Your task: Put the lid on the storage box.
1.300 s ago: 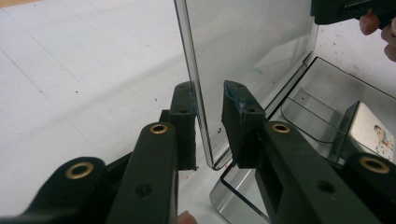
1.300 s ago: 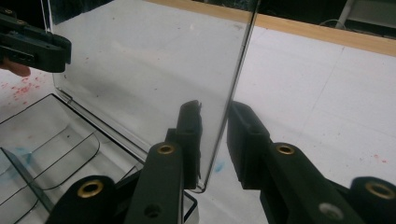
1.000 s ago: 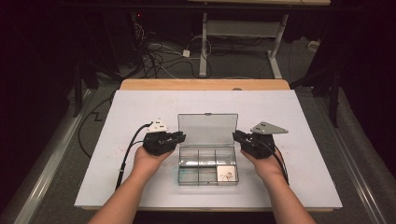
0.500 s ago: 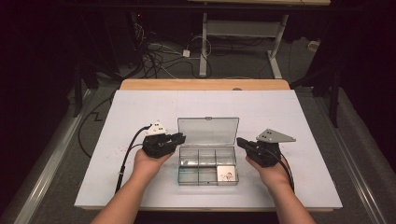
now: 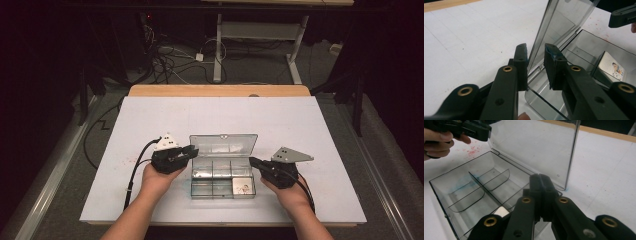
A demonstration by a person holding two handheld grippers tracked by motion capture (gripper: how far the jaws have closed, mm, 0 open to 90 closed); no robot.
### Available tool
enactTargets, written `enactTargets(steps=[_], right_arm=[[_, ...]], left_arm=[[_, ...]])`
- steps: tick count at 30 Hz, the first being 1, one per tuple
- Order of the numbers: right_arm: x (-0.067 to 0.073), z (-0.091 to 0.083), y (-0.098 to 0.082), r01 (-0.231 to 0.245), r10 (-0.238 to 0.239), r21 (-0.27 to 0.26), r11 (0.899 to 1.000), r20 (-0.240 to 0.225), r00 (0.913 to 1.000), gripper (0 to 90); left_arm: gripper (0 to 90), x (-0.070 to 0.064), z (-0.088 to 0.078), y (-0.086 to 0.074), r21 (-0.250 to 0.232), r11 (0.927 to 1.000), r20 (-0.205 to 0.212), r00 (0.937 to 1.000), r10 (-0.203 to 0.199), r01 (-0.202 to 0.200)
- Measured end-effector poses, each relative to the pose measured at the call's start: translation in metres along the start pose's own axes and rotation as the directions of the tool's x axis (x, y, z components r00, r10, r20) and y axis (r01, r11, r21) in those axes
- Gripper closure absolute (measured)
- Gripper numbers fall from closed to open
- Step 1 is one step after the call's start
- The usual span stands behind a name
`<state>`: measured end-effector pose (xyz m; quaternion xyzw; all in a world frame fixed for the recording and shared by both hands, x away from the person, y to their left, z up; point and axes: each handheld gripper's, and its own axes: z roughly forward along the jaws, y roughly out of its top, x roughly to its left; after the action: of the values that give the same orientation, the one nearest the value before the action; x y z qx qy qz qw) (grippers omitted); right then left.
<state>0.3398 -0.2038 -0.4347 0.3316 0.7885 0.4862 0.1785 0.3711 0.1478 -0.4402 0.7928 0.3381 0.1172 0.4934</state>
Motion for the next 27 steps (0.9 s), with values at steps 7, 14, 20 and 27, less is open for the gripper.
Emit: enactTargets(steps=[7, 14, 20, 27], right_arm=[[0.003, 0.002, -0.002, 0.0, 0.0, 0.009, 1.0, -0.016, 0.9999, 89.6], [0.005, 0.005, -0.001, -0.005, 0.006, 0.017, 1.0, -0.037, 0.9993, 89.6], [0.009, 0.004, 0.002, 0.001, 0.0, 0.008, 1.0, -0.045, 0.999, 89.6], [0.008, 0.001, 0.002, -0.007, 0.007, 0.006, 1.0, -0.042, 0.9991, 89.6]], left_arm=[[69.3, -0.002, -0.003, -0.003, -0.009, 1.0, -0.003, 1.0, 0.0, 0.0], [67.5, -0.005, -0.007, -0.008, -0.002, 0.9999, 0.004, 0.9999, 0.013, -0.013], [67.5, -0.007, -0.008, -0.009, 0.032, 0.9993, 0.004, 0.9997, 0.022, -0.022], [67.5, -0.011, -0.009, -0.012, 0.06, 0.9976, 0.001, 0.9993, 0.036, -0.036]])
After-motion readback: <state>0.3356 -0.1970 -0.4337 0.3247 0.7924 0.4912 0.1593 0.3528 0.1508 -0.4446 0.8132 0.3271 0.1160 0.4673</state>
